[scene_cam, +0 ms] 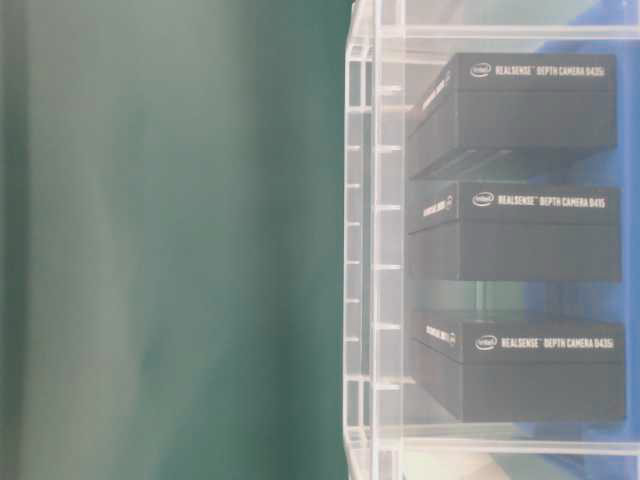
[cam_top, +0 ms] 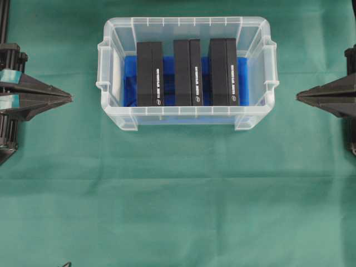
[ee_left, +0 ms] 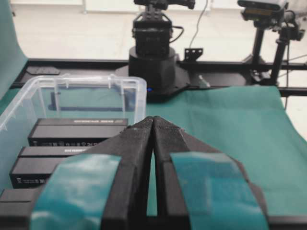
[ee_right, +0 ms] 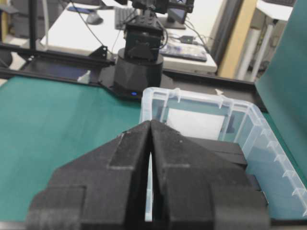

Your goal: Take out the box from the case.

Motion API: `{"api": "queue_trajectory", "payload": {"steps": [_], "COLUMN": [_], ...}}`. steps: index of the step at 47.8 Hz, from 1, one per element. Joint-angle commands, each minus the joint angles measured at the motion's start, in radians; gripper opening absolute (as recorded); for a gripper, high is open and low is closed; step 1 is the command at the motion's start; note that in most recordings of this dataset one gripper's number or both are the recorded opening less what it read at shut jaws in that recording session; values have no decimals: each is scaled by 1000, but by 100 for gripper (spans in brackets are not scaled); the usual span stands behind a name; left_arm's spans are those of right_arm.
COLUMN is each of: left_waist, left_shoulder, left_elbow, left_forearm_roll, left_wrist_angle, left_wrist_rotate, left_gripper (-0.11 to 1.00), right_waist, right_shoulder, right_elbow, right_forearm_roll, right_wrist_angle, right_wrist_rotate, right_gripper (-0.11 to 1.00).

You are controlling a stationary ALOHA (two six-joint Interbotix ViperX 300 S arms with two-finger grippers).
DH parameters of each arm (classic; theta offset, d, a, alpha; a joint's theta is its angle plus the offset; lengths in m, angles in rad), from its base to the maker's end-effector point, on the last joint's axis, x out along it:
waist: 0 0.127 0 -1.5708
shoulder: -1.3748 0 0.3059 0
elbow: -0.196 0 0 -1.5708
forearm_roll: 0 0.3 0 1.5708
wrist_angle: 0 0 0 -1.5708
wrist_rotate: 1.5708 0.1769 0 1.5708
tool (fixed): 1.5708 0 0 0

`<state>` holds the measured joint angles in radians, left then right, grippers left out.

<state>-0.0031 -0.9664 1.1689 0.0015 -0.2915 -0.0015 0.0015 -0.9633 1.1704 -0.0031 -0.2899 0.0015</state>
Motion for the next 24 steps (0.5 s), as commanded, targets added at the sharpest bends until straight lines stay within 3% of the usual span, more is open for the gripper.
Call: {"api": "queue_trajectory", "payload": {"steps": [1,12,24], "left_waist": [5,6,5], "left_shoulder": [5,-15,-35], "left_elbow": [-14,-32,-46], "left_forearm_roll": [41,40,41], "left_wrist_angle": [34,112,117], "left_wrist_rotate": [5,3,-5], "left_gripper": [2,1,1], "right_waist": [-5,-5,-5], "right_shoulder": [8,14,9], "right_elbow": [-15,-81,-135], "right_forearm_roll": [0,-20,-34], "right_wrist_angle": [3,176,218], "right_wrist_rotate": [-5,-8,3], "right_gripper": [3,1,1]}}
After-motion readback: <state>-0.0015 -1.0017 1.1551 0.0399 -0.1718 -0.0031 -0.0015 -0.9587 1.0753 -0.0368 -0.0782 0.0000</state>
